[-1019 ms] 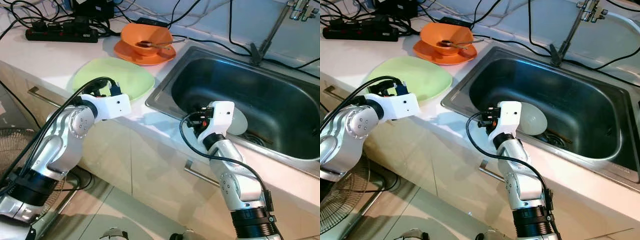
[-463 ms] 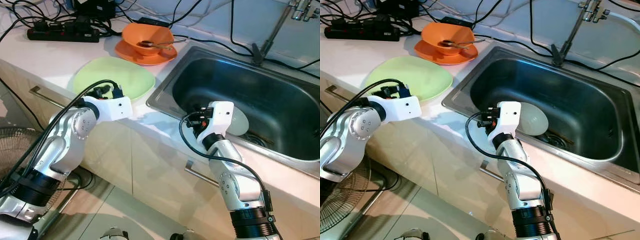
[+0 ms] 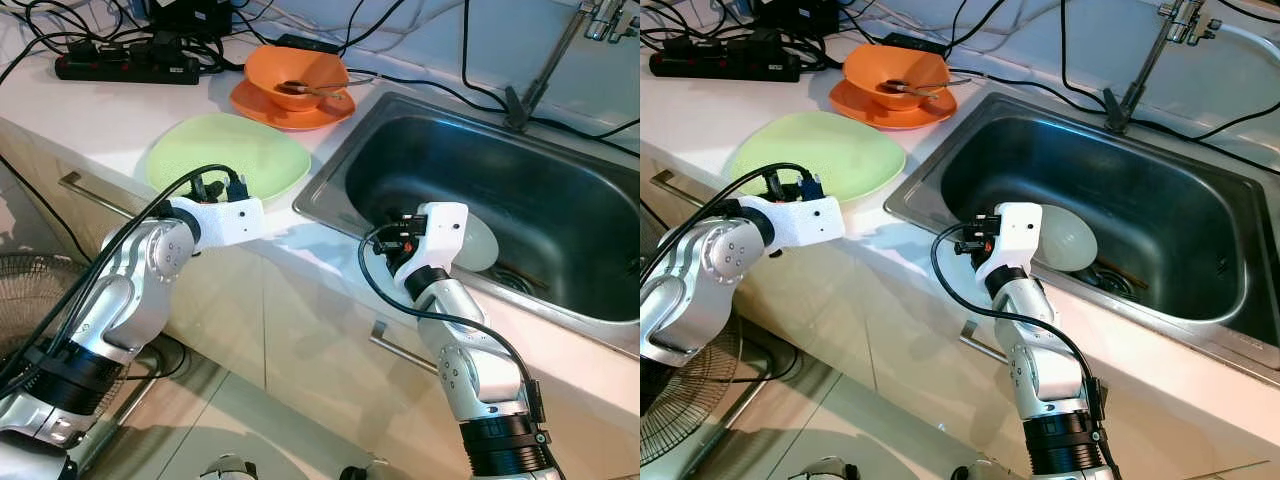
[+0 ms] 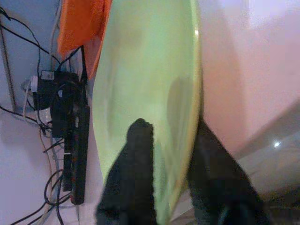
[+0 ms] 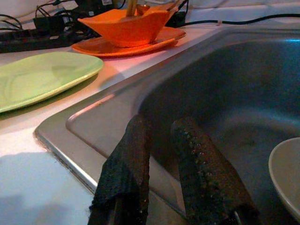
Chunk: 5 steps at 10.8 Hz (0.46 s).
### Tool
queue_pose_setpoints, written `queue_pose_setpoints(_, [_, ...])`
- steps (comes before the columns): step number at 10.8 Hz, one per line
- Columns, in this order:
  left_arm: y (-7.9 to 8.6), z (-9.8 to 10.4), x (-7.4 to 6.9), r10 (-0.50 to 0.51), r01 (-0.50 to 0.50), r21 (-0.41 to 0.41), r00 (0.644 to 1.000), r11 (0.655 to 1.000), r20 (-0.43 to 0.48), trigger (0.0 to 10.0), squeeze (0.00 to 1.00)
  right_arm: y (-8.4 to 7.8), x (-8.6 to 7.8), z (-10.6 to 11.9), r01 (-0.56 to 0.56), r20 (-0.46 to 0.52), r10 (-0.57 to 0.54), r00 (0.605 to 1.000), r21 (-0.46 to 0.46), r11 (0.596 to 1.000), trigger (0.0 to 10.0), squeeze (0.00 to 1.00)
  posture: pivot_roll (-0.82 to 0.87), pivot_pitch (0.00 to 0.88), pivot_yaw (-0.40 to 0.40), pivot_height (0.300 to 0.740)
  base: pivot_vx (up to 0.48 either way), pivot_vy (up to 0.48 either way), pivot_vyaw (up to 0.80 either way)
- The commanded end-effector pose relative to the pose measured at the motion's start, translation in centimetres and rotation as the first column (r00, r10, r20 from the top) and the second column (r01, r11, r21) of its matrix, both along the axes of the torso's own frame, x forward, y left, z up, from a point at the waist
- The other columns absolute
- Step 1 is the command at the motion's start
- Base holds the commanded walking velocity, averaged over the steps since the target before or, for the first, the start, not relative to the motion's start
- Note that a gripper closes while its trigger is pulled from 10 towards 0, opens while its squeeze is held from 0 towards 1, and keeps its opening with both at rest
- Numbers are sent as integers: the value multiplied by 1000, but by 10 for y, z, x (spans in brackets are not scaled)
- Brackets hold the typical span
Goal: Kitchen organization
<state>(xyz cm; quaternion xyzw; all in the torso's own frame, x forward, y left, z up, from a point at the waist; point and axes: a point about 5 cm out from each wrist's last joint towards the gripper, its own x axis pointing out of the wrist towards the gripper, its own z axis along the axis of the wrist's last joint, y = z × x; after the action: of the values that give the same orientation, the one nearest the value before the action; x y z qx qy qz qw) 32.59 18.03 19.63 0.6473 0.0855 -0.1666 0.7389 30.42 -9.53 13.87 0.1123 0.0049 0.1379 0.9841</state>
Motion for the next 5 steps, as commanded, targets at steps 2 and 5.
queue_pose_setpoints(2, [-2, -11, -2, -3, 4, 14, 999, 1000, -49, 0, 0, -3, 3, 1, 18, 3, -18, 1000, -11, 1000, 10000, 0, 80, 72, -98, 719, 0, 0, 0])
queue_pose_setpoints(5, [-2, -11, -3, -4, 4, 15, 999, 1000, -46, 0, 0, -3, 4, 0, 17, 2, -17, 1000, -12, 1000, 10000, 0, 81, 73, -98, 719, 0, 0, 0])
